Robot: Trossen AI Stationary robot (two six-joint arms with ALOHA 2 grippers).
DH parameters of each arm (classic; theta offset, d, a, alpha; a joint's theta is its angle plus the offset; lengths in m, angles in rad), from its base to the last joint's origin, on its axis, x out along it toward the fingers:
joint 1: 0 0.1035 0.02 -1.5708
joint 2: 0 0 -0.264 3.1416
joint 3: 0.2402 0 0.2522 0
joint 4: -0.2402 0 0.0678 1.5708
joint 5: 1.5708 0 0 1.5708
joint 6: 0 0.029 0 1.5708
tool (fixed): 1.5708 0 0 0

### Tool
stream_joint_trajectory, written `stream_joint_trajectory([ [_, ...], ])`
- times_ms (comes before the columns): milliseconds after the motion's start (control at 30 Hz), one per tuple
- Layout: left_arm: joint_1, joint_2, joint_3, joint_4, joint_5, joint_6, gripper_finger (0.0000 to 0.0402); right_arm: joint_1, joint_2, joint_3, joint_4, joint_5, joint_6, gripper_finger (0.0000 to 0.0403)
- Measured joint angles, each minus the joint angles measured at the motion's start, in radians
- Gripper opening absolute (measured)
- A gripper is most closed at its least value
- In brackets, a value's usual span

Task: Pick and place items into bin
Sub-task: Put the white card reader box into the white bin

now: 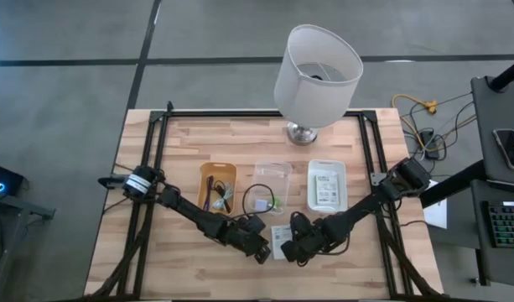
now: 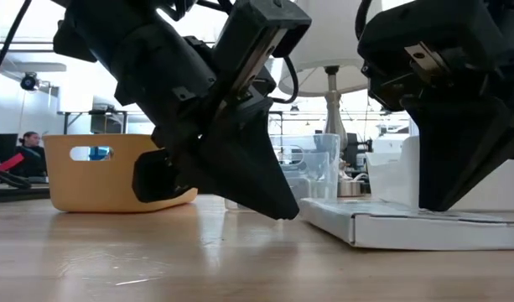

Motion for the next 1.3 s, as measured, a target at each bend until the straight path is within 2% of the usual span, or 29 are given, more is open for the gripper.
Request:
stream_joint_trajectory([
  [500, 0.0, 0.0, 0.002, 0.017, 0.0, 0.0, 0.0, 0.001, 0.001, -0.004, -0.028, -0.027, -0.031, 0.0008],
  [1100, 0.028, 0.024, 0.011, 0.173, 0.0, 0.008, 0.0, 0.0, 0.002, -0.007, -0.047, -0.04, -0.04, 0.0008],
  [1300, 0.036, 0.024, 0.011, 0.221, -0.006, 0.009, 0.0, 0.0, -0.027, 0.027, -0.135, -0.013, -0.039, 0.0008],
])
